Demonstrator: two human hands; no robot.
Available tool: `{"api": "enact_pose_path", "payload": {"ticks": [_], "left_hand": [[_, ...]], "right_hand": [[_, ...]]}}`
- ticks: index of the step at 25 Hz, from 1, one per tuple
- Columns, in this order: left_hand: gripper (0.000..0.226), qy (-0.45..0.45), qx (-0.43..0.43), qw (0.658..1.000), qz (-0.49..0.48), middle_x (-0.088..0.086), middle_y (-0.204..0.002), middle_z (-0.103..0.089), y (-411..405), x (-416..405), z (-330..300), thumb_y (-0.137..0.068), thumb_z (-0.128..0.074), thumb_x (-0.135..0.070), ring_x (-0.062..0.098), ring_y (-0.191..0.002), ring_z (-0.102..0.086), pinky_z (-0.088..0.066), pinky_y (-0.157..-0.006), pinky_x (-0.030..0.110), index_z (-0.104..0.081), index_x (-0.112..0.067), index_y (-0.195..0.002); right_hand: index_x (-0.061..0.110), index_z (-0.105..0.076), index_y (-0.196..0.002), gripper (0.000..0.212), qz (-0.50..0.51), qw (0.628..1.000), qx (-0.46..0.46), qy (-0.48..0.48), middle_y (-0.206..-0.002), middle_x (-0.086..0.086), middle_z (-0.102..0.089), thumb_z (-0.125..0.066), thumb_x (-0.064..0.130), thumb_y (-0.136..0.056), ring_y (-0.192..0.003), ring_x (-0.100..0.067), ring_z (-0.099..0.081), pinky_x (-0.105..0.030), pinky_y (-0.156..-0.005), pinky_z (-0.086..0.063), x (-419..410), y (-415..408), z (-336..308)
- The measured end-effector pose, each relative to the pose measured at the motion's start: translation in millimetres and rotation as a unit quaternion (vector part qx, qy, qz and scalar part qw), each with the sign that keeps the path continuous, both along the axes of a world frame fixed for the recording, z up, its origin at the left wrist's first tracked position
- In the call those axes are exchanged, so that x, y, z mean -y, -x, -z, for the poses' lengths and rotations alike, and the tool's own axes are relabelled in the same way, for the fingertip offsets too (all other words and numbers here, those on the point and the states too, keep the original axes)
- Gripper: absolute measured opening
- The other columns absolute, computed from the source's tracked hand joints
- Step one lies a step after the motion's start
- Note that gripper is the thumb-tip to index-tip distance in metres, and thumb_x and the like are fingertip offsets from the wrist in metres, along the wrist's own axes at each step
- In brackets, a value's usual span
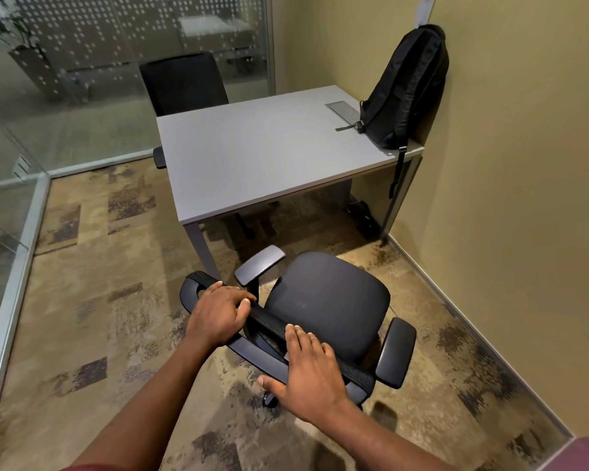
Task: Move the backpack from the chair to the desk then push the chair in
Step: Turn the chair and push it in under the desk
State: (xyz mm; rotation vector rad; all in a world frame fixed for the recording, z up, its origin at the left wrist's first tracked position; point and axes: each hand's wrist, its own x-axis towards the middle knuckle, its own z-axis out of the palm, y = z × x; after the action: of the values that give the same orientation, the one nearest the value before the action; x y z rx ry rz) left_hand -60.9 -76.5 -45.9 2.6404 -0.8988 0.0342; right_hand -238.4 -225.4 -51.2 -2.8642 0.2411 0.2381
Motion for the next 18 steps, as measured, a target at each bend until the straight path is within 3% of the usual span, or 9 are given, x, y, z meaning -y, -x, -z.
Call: {"api": "enact_pose_path", "payload": {"ticks": [11, 18], "left_hand": [[0.045, 0.02, -0.014, 0.999, -0.037, -0.004, -0.101, -0.077, 36, 64, -5, -0.089, -0.034, -0.037, 0.014, -0.096, -0.066, -0.033, -0.112, 0.038, -0.075, -0.027, -0.103], [0.041, 0.046, -0.016, 0.999, 0.01, -0.006, -0.099, -0.077, 68, 104, -9, -0.09, -0.037, -0.036, 0.015, -0.094, -0.066, -0.043, -0.099, 0.037, -0.075, -0.026, -0.103]], "right_hand": [[0.019, -0.021, -0.154, 0.113, -0.034, 0.998, 0.045, 0.002, -0.157, -0.002, -0.036, -0.022, 0.096, -0.071, -0.141, -0.021, -0.035, -0.042, -0.113, -0.031, 88, 15, -5], [0.023, -0.033, -0.151, 0.112, -0.043, 0.997, 0.06, 0.025, -0.15, 0.004, -0.047, -0.032, 0.098, -0.067, -0.134, -0.016, -0.045, -0.038, -0.107, -0.037, 155, 37, -14]]}}
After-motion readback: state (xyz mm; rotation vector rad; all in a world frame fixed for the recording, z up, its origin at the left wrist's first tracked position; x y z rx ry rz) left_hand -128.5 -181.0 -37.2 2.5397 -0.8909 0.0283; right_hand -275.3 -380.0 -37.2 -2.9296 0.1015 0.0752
